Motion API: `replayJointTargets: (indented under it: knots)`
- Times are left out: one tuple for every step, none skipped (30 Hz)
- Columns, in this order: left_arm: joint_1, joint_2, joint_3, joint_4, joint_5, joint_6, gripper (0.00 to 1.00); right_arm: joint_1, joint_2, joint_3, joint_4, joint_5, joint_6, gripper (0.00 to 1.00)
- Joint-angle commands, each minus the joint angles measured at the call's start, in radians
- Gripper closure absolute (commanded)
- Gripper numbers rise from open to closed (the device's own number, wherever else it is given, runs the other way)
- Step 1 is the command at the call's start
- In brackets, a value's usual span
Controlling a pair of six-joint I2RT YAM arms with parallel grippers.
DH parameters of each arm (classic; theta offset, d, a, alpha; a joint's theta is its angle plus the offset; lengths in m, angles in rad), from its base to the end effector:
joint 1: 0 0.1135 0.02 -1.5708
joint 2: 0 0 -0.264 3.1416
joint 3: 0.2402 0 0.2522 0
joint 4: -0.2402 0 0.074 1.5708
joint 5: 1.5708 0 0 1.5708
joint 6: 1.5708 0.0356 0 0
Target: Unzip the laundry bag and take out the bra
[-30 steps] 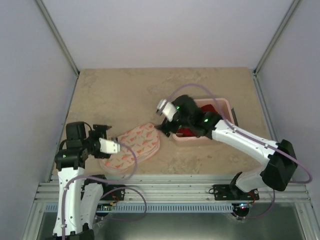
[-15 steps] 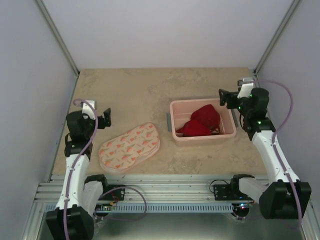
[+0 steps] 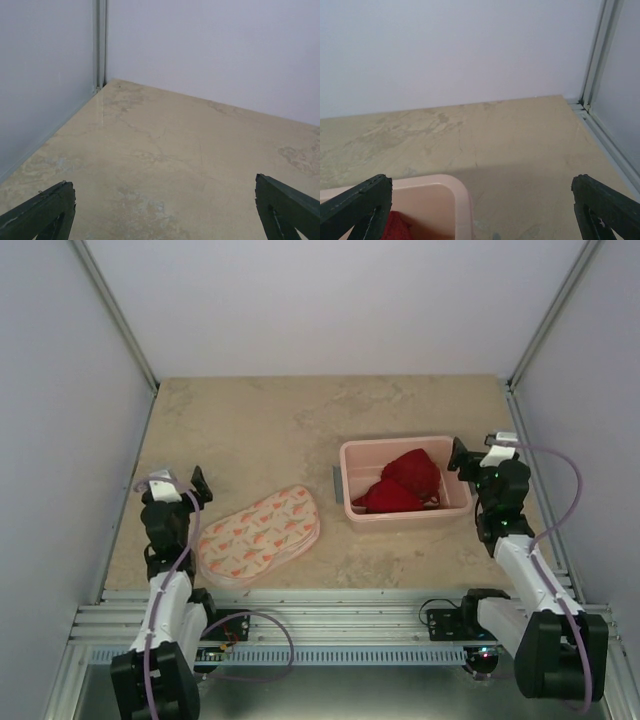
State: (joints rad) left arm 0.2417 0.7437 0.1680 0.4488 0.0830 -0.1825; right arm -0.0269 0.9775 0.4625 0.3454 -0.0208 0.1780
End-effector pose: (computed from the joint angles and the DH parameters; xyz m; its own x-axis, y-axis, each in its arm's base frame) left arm 0.1681 0.0384 0.1953 -0.0920 -0.2090 -0.9736 -0.1783 0.9654 -0.1903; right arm 0.2231 -0.0053 0.2454 -0.1649 0.1815 -0.9695 0.0362 0.9834 0.1780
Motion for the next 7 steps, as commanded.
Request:
replayJointTargets:
  knots:
    - [0.005,-0.012,-0.036,0.134,0.006,0.034,0.01,-0.005,-0.025,-0.039,0.112,0.048,0.032,0.02]
    - [0.005,-0.012,-0.038,0.127,0.017,0.033,0.01,-0.005,-0.029,-0.051,0.123,0.044,0.032,0.02]
    - [0.005,-0.011,-0.040,0.124,0.031,0.031,0.01,-0.005,-0.035,-0.068,0.141,0.044,0.033,0.02]
    - [0.005,-0.010,-0.041,0.126,0.043,0.028,0.01,-0.005,-0.042,-0.083,0.158,0.042,0.032,0.02]
    - [0.005,-0.009,-0.043,0.128,0.050,0.028,0.01,-0.005,-0.051,-0.098,0.172,0.036,0.030,0.02]
    - [0.005,-0.009,-0.046,0.126,0.058,0.028,0.01,-0.005,-0.059,-0.109,0.181,0.033,0.029,0.02]
    - [0.005,-0.008,-0.045,0.122,0.059,0.031,0.01,-0.005,-0.067,-0.117,0.183,0.028,0.029,0.02]
